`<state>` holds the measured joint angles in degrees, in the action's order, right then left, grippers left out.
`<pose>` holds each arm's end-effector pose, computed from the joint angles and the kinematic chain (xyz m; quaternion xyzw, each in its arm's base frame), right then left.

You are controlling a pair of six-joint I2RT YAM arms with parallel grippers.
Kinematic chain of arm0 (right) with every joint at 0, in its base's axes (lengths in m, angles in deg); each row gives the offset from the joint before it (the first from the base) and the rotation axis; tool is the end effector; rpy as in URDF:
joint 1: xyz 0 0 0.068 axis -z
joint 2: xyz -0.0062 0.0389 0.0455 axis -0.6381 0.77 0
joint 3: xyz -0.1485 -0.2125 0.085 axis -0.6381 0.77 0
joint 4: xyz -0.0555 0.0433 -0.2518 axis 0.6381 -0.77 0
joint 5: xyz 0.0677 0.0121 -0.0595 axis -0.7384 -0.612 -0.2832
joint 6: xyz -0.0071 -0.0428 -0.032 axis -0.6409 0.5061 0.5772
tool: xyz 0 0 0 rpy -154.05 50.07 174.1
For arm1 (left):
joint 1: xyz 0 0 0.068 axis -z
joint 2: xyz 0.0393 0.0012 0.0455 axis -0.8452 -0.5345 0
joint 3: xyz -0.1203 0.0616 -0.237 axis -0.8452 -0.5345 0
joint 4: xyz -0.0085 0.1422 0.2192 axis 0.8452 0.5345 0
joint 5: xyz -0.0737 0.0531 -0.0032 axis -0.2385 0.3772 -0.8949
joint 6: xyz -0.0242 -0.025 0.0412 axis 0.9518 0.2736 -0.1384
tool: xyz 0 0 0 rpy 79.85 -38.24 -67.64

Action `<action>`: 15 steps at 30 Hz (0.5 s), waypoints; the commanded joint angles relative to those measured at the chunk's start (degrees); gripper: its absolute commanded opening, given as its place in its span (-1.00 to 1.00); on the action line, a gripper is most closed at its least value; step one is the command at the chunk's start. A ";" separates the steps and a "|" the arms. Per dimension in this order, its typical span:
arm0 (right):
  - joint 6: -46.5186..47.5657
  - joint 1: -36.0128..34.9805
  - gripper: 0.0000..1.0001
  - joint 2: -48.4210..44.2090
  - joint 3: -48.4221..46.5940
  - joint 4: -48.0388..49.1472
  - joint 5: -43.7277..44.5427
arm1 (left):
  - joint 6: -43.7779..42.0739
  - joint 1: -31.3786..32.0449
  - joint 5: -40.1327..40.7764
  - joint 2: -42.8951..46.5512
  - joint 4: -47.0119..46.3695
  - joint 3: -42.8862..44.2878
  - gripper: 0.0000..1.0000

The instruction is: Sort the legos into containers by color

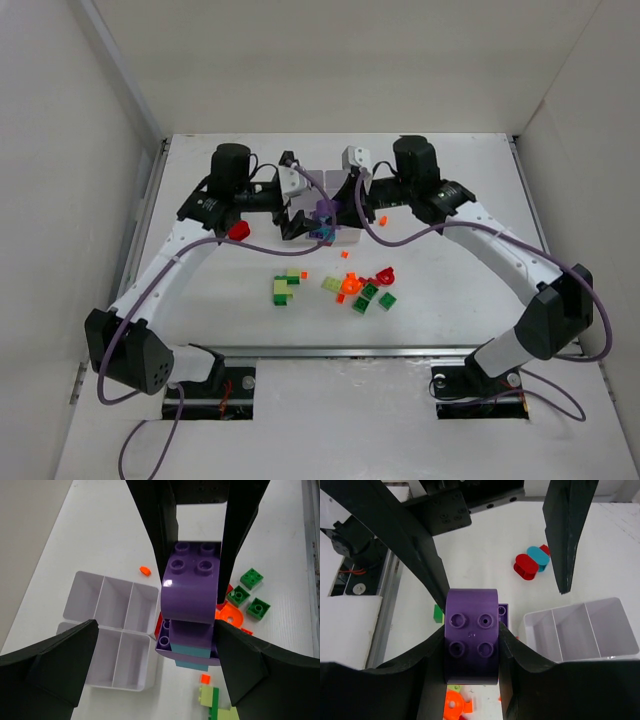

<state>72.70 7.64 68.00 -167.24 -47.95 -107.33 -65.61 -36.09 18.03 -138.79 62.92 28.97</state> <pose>0.2764 0.2067 0.3667 -0.5673 0.5372 0.4164 0.4650 0.2586 -0.1333 0.3801 0.5961 0.4917 -0.2840 0.5677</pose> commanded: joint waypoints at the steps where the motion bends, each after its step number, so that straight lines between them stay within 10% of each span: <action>1: -0.17 -0.77 -1.00 0.75 -3.53 4.55 -3.68 | -4.20 -2.08 -4.00 1.10 2.10 0.55 1.00; 15: -1.22 -4.38 -1.00 4.97 -7.48 5.08 1.32 | -8.07 -4.82 -9.90 0.67 9.82 0.72 0.48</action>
<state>71.85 4.32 72.55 -171.57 -46.42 -106.19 -70.44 -40.81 11.67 -138.88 68.76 27.41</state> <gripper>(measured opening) 0.428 0.745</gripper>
